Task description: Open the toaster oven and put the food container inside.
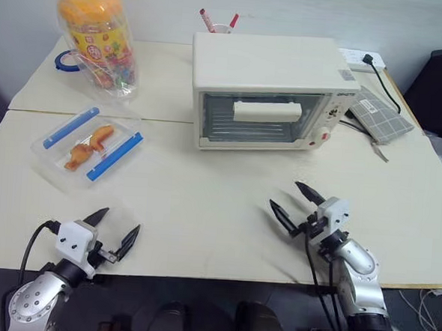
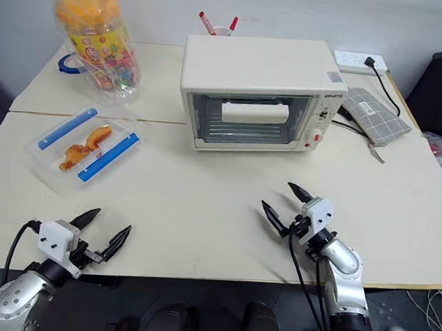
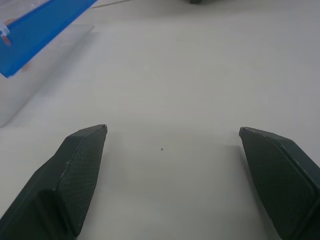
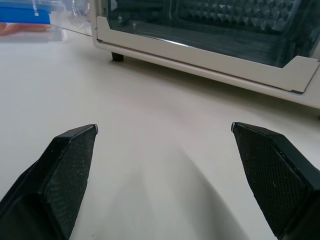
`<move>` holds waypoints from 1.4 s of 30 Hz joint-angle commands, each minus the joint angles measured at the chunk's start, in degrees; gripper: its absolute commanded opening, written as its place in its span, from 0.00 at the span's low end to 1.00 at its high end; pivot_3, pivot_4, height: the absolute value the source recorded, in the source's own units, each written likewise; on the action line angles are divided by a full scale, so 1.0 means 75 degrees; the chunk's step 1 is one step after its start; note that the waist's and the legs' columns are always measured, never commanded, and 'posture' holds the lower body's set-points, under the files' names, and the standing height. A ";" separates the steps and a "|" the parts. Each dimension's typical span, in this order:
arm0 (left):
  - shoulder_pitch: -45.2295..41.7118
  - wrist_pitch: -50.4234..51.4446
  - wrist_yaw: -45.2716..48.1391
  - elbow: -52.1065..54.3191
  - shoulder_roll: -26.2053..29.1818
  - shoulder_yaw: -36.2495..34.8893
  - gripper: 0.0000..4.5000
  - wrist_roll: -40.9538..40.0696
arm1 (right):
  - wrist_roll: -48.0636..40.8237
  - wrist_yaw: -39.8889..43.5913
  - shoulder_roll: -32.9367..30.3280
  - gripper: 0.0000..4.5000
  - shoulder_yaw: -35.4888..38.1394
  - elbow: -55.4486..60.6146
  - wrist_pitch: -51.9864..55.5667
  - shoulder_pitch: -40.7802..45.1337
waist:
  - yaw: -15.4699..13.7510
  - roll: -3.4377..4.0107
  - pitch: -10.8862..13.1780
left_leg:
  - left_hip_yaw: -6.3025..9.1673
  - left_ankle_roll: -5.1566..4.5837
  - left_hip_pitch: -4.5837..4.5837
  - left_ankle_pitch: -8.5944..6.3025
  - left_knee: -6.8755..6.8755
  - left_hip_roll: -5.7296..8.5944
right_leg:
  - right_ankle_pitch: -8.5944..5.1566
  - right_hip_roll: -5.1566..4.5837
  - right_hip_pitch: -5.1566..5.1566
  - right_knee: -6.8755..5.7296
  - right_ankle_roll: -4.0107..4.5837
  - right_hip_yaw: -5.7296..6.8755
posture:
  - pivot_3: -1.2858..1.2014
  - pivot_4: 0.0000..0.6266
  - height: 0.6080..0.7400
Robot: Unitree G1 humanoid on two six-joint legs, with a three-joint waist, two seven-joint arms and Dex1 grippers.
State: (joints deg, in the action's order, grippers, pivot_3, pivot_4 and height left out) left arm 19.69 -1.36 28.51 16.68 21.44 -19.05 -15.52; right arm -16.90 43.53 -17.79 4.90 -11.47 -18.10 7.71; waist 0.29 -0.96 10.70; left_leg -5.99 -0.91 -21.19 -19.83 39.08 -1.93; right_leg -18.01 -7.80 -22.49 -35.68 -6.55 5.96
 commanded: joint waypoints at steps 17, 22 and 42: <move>-0.2796 0.2526 0.2237 0.0472 0.1931 -0.0420 1.00 -0.3790 | -0.1764 0.1341 -0.1529 1.00 0.0375 -0.0036 0.3155 0.3245 | 0.0024 0.0039 0.0023 | 0.0005 0.0006 -0.0004 0.0011 0.0004 0.0004 | 0.0000 0.0022 0.0001 -0.0030 0.0001 0.0008 | 0.52 0.24 1.00; -0.3077 0.2492 0.2093 0.0286 0.1658 -0.0351 1.00 -0.3668 | -0.1509 0.1666 -0.1343 1.00 0.0333 -0.0777 0.2698 0.3789 | 0.0021 0.0038 0.0023 | 0.0005 0.0010 -0.0018 0.0004 -0.0007 0.0001 | 0.0000 0.0033 -0.0008 -0.0024 0.0000 0.0034 | 0.52 0.24 1.00; -0.3572 0.2212 0.2248 -0.0489 0.1244 0.0073 1.00 -0.3112 | -0.1503 0.2274 -0.1454 1.00 0.0354 0.0983 0.2759 0.2689 | -0.0012 0.0041 0.0025 | -0.0019 0.0000 -0.0014 0.0017 0.0009 0.0008 | 0.0006 0.0018 -0.0008 -0.0029 -0.0010 0.0027 | 0.52 0.24 1.00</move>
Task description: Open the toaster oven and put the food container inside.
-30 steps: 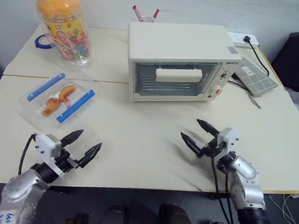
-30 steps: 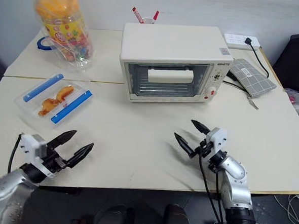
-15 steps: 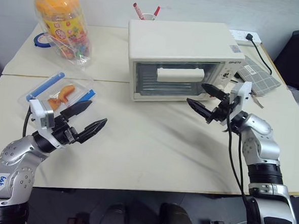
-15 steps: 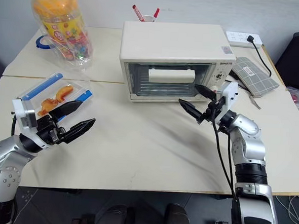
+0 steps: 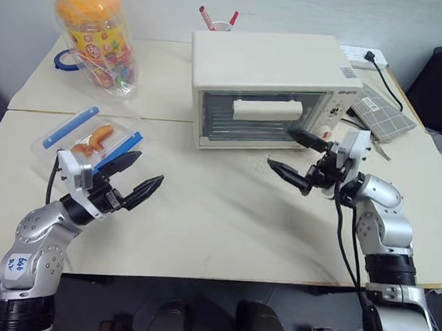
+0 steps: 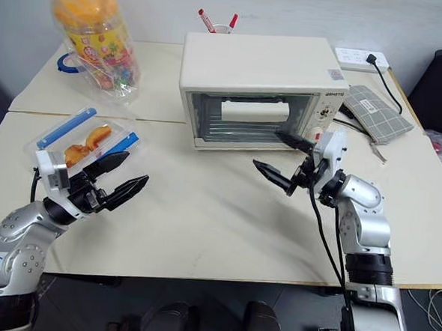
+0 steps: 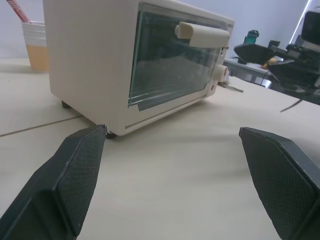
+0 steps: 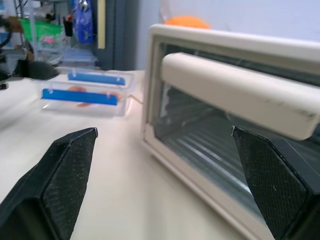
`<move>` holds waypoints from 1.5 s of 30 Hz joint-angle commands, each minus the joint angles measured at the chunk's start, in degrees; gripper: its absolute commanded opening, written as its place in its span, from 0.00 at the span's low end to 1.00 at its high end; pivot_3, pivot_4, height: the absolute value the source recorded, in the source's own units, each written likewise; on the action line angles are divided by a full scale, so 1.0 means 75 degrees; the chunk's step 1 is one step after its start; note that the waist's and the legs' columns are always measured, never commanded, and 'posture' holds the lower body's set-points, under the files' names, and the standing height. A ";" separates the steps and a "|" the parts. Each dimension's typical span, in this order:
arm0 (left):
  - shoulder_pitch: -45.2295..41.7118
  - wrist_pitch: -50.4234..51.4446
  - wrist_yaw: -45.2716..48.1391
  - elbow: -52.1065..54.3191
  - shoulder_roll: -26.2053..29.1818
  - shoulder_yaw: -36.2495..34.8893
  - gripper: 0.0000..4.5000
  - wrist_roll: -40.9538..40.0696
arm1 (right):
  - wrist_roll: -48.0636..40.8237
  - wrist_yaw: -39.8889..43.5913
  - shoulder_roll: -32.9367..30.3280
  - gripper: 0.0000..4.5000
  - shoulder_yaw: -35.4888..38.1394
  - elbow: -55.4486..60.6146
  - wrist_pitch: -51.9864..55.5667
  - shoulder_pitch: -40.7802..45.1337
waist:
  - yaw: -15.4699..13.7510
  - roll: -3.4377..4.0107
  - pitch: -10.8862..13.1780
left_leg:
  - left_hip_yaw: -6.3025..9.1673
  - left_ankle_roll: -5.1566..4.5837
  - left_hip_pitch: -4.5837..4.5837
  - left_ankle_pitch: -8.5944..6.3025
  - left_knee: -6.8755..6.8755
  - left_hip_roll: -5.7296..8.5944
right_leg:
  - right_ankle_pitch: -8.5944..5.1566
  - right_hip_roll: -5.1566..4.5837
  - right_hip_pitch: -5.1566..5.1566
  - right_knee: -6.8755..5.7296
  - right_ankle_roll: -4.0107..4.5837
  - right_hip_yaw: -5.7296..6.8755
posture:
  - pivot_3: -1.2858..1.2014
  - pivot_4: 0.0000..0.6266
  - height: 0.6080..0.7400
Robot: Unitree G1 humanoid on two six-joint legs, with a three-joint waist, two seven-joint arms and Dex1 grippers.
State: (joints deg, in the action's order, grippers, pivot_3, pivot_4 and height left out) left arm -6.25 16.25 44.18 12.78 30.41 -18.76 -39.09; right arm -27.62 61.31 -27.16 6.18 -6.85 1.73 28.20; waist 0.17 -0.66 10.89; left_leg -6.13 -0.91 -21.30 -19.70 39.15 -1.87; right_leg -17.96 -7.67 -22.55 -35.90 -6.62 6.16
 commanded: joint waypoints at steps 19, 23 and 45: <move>-0.0541 -0.0132 0.0302 0.0102 -0.0086 0.0237 1.00 0.0056 | 0.0021 -0.0248 0.0009 1.00 0.0206 -0.0708 -0.0124 0.1223 | 0.0032 0.0000 0.0000 | -0.0002 0.0001 -0.0001 0.0000 0.0000 -0.0003 | 0.0000 0.0004 -0.0001 0.0001 0.0000 0.0000 | 0.52 0.24 1.00; -0.0561 -0.0126 0.0285 0.0097 -0.0055 0.0240 1.00 0.0066 | 0.0010 -0.0073 -0.0253 1.00 0.0148 0.0036 0.0119 0.0570 | 0.0018 0.0000 0.0000 | -0.0001 0.0001 -0.0003 0.0000 0.0000 -0.0003 | 0.0000 0.0002 -0.0002 0.0002 0.0000 0.0001 | 0.52 0.24 1.00; -0.4532 -0.1794 0.0655 -0.3483 -0.0891 0.1920 0.14 0.2107 | 0.0762 0.0004 -0.0808 1.00 0.0003 0.1107 -0.0916 -0.1372 | -0.0006 -0.0002 0.0001 | -0.0004 0.0007 -0.0001 0.0003 0.0002 0.0018 | 0.0001 0.0028 0.0000 0.0005 -0.0002 0.0009 | 0.52 0.24 1.00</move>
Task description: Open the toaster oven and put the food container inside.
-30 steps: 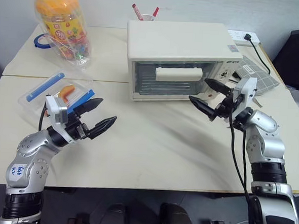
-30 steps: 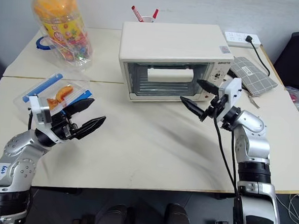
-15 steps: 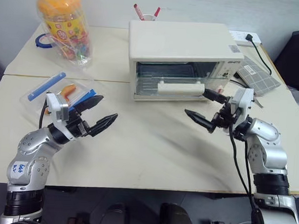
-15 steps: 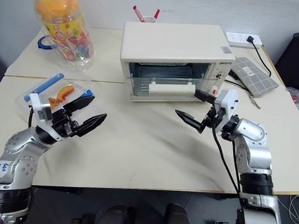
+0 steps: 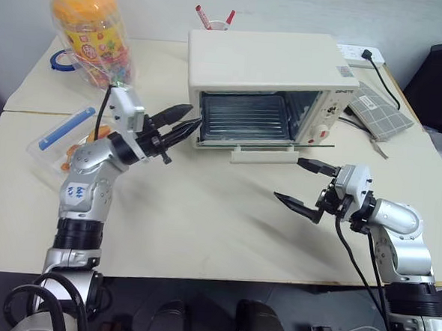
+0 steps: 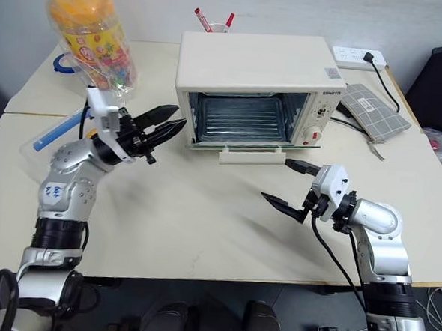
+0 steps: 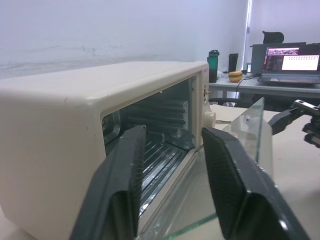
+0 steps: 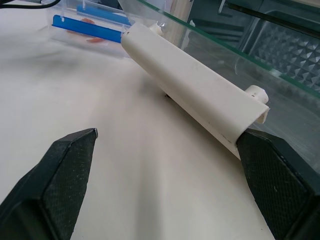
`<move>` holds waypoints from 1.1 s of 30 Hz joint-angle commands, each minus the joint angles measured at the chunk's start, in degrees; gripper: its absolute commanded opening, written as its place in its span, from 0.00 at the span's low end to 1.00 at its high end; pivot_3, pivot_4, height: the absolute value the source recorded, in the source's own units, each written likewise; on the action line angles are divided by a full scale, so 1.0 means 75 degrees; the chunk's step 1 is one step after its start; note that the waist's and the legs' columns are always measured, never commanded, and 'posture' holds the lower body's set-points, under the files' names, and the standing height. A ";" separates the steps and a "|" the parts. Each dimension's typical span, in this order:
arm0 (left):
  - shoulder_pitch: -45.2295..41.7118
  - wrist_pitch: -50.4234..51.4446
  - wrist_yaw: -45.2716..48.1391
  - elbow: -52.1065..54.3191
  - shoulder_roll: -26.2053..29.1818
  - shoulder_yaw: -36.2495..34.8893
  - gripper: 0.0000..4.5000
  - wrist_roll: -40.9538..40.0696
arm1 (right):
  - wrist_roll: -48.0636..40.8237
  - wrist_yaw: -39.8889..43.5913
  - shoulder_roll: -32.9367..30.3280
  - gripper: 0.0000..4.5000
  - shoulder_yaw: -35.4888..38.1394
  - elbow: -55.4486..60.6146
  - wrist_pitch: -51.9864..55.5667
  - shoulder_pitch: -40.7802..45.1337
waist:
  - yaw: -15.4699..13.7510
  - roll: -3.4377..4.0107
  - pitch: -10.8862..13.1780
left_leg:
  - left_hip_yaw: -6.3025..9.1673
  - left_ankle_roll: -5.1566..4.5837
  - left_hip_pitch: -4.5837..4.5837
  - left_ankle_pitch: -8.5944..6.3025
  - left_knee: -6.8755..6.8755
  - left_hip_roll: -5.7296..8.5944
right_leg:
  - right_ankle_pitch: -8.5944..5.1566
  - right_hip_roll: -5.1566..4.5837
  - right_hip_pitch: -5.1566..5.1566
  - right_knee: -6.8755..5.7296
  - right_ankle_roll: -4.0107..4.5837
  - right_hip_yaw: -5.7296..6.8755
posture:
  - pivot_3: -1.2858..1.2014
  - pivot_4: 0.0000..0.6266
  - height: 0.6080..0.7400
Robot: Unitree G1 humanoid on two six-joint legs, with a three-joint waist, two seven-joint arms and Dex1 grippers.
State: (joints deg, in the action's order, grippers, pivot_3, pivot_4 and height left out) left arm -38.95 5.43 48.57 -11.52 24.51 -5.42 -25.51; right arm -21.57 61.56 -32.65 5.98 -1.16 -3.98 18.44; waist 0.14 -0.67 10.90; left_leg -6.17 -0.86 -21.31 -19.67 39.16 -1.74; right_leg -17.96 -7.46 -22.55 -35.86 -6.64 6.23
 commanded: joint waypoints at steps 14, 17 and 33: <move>0.0853 -0.0204 0.0615 0.0148 -0.0100 0.1381 0.00 0.1273 | 0.0158 -0.0954 -0.0174 1.00 0.1771 0.1289 -0.1016 -0.3834 | -0.0207 -0.0001 0.0001 | 0.0010 -0.0003 -0.0001 0.0001 0.0007 -0.0002 | 0.0000 -0.0006 0.0010 0.0001 -0.0001 0.0001 | 0.52 0.24 1.00; 0.1035 -0.0007 0.0244 0.0180 -0.0143 0.1423 0.00 0.1553 | 0.0051 -0.1133 -0.0133 1.00 0.2169 0.1543 -0.1087 -0.4723 | -0.0201 -0.0001 0.0001 | 0.0008 -0.0006 0.0006 0.0002 0.0007 -0.0005 | 0.0001 -0.0009 0.0014 -0.0001 -0.0001 -0.0009 | 0.52 0.24 1.00; 0.3718 0.0294 -0.0756 0.2753 -0.0091 -0.0698 0.32 0.0129 | -0.1306 -0.0878 -0.0621 1.00 0.1155 0.2575 0.0606 -0.2440 | 0.0027 0.0007 -0.0004 | 0.0013 -0.0007 0.0021 0.0005 -0.0001 -0.0031 | 0.0000 -0.0019 0.0011 -0.0012 0.0003 -0.0017 | 0.52 0.24 1.00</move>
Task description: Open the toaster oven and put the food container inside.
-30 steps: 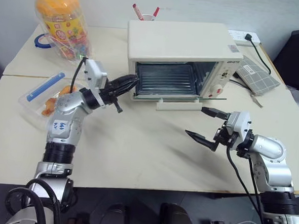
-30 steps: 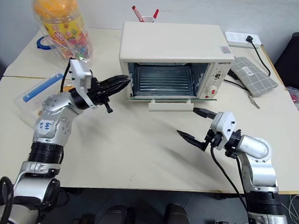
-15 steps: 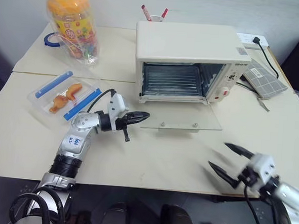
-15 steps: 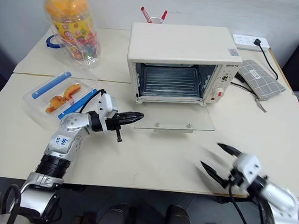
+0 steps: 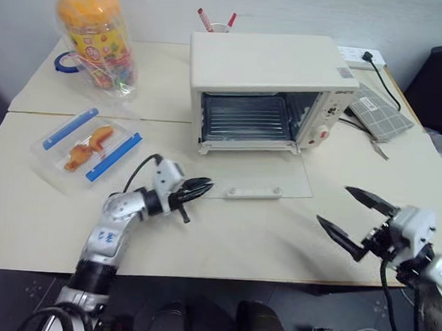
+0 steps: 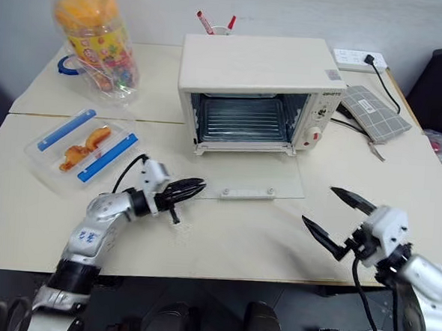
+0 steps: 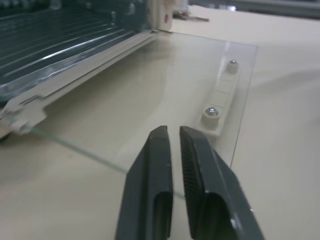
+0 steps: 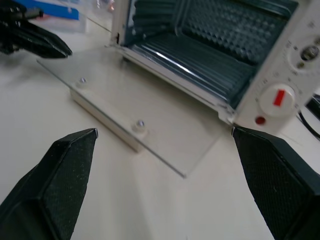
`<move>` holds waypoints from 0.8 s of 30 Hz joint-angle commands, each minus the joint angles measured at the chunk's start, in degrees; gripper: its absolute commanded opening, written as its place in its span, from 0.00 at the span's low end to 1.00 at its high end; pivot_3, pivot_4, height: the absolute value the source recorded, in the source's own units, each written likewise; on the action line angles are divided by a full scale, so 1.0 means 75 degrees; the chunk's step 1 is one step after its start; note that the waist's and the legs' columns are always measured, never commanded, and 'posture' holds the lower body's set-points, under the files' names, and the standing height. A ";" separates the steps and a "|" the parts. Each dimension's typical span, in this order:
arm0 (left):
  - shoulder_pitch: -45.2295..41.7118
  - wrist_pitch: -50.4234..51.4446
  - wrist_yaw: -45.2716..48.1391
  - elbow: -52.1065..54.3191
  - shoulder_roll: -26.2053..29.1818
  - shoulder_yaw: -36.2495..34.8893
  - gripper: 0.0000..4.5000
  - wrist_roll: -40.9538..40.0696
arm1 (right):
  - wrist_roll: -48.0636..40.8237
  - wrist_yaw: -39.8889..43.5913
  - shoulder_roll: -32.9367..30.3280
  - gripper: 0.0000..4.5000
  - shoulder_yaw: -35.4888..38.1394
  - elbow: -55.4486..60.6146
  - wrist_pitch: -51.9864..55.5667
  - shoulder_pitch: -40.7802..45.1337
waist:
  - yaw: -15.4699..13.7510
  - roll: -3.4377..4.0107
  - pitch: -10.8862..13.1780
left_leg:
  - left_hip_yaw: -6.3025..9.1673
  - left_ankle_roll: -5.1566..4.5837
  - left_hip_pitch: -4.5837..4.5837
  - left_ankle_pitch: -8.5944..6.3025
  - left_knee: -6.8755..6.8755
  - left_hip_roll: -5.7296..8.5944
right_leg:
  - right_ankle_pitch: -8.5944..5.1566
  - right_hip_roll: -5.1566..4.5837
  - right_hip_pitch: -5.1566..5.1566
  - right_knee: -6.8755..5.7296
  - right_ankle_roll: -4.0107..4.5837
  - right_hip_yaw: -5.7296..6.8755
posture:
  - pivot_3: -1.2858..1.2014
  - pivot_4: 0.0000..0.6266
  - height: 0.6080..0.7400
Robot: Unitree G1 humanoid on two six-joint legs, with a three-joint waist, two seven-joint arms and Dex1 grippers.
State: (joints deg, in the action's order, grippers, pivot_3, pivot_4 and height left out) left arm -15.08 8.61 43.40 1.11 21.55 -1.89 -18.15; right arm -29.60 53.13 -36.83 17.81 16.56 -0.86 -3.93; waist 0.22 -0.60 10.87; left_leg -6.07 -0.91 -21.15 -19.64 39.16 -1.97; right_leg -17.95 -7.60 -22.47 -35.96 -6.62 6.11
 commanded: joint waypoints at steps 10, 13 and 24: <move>0.5072 -0.0312 -0.0488 0.2782 0.0251 -0.5673 0.99 -0.2500 | -0.0132 0.1103 0.0703 1.00 -0.1918 -0.0662 -0.0109 0.2248 | -0.0004 -0.0014 -0.0001 | 0.0008 -0.0015 -0.0010 -0.0018 0.0002 0.0011 | 0.0000 -0.0025 0.0013 0.0034 0.0000 0.0009 | 0.52 0.24 1.00; 0.6027 -0.0499 -0.0831 0.2434 -0.0264 -0.6605 1.00 -0.2840 | -0.0116 0.1304 0.0951 1.00 -0.2150 -0.0881 -0.0238 0.2527 | -0.0006 -0.0025 -0.0001 | 0.0003 -0.0023 -0.0008 -0.0031 0.0002 0.0009 | 0.0000 -0.0029 0.0014 0.0054 -0.0001 0.0007 | 0.52 0.24 1.00; 0.4596 0.2746 -0.4383 0.2702 0.1069 -0.6851 1.00 -0.4489 | 0.0094 0.1649 0.1199 1.00 -0.2391 -0.1217 -0.0583 0.2840 | -0.0152 -0.0045 -0.0012 | 0.0049 -0.0014 -0.0017 -0.0030 0.0002 0.0024 | -0.0002 -0.0099 0.0012 0.0039 0.0012 0.0003 | 0.52 0.24 1.00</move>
State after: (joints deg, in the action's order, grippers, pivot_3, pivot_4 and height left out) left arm 21.60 22.15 17.21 17.90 25.92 -52.78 -46.96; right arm -28.51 64.54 -27.30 -0.94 6.57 -3.83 17.12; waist -0.92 -0.94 10.78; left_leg -5.64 -0.98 -21.28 -19.84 39.17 -1.79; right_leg -17.97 -8.35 -22.36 -35.67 -6.53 6.13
